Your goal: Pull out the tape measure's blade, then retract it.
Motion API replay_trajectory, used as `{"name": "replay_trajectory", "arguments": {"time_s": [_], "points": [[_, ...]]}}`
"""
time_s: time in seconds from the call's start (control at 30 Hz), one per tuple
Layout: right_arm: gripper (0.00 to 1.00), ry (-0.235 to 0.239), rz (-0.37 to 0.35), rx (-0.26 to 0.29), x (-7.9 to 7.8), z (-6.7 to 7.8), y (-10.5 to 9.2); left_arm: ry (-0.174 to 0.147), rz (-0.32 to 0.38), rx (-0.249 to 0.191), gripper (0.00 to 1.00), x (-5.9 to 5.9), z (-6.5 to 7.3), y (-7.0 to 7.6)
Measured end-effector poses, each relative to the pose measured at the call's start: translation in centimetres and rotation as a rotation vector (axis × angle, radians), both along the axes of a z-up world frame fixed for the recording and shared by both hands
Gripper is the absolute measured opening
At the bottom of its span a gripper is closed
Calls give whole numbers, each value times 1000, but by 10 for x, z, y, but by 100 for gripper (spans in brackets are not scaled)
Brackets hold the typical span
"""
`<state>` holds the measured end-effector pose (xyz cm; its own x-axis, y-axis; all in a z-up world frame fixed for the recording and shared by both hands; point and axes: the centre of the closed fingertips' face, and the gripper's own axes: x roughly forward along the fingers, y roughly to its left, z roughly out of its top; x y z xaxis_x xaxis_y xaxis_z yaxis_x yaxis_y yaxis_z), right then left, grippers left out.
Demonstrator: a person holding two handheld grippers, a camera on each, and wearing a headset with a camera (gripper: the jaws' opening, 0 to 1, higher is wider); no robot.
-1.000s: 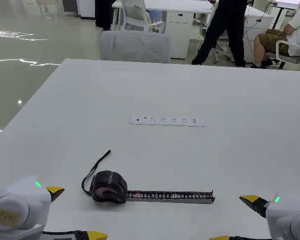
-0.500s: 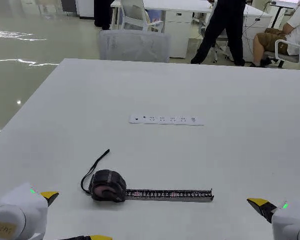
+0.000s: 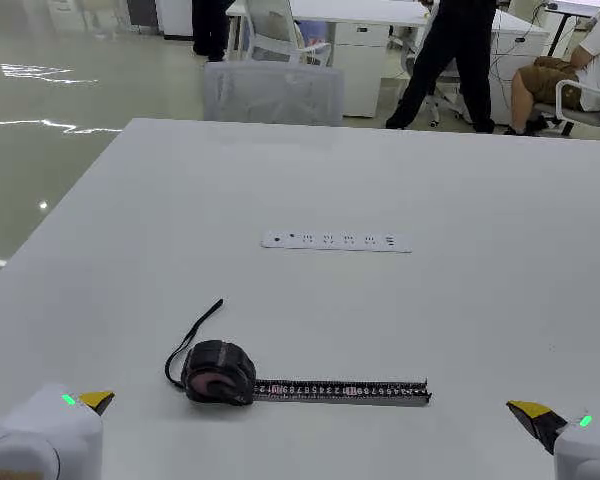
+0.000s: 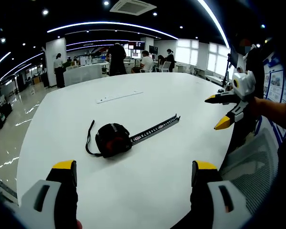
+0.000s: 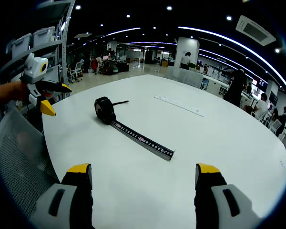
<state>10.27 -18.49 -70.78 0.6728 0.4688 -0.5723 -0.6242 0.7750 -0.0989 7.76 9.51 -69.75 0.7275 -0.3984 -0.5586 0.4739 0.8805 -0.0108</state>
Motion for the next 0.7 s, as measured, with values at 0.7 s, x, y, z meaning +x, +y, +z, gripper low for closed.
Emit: {"name": "replay_trajectory", "arguments": {"time_s": [0.7], "points": [[92, 18, 22, -9, -1, 0, 9, 5, 114, -29, 99, 6, -2, 1]]}}
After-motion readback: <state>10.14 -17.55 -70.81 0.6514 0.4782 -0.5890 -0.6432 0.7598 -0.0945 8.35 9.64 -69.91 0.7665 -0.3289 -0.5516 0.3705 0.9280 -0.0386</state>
